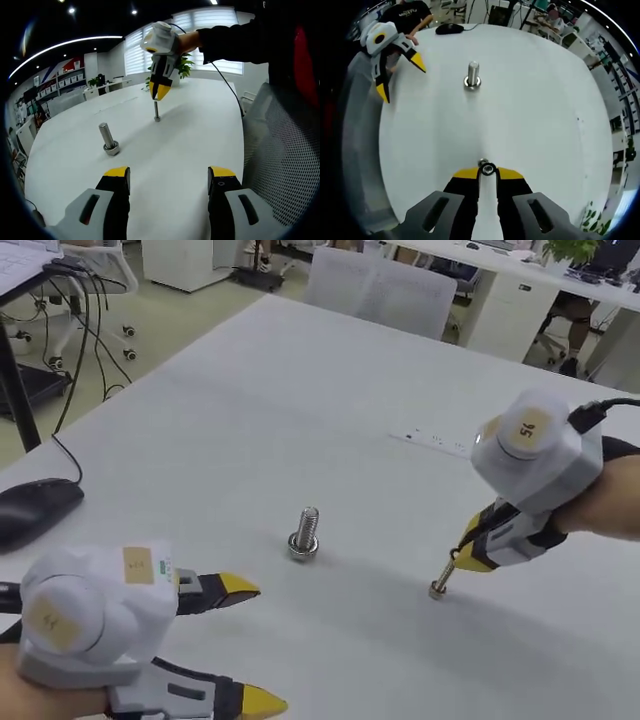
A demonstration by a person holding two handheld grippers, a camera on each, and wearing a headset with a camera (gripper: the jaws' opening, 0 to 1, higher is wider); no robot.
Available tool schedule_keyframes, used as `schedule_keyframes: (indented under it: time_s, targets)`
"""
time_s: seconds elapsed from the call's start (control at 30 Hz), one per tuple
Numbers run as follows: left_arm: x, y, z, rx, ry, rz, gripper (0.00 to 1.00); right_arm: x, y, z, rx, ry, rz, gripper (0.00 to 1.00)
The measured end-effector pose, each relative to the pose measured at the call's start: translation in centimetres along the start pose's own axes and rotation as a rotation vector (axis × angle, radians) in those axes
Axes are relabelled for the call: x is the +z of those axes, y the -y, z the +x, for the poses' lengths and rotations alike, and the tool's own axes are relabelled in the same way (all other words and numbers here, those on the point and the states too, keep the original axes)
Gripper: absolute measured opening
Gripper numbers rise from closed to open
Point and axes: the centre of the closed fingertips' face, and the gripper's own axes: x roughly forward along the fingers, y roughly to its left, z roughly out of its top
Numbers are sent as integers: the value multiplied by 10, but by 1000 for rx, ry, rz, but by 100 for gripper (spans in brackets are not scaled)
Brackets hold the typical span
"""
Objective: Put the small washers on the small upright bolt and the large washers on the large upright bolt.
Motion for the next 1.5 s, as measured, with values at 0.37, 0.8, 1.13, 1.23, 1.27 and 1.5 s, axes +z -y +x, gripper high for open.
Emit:
schedule_keyframes:
  time_s: [0.37, 0.8, 1.13, 1.23, 1.27, 1.5]
  targets:
    - [1, 1, 1, 5, -2, -5, 62, -5, 1, 7, 18, -11, 5, 13]
    - [2, 2, 1, 4, -5, -7, 62, -8, -2, 20, 41, -13, 22, 13]
    - [2, 2, 2, 0, -7, -8, 62, -15, -4, 38, 60, -28, 37, 14]
    - [2, 2, 2, 1, -7, -9, 62, -17, -4, 42, 63, -33, 42, 14]
    - [2, 2, 3, 1, -7, -10, 62, -17, -4, 43, 65, -33, 45, 14]
    - [2, 2, 3, 1, -9, -10, 62, -22, 0, 49, 73, -39, 53, 14]
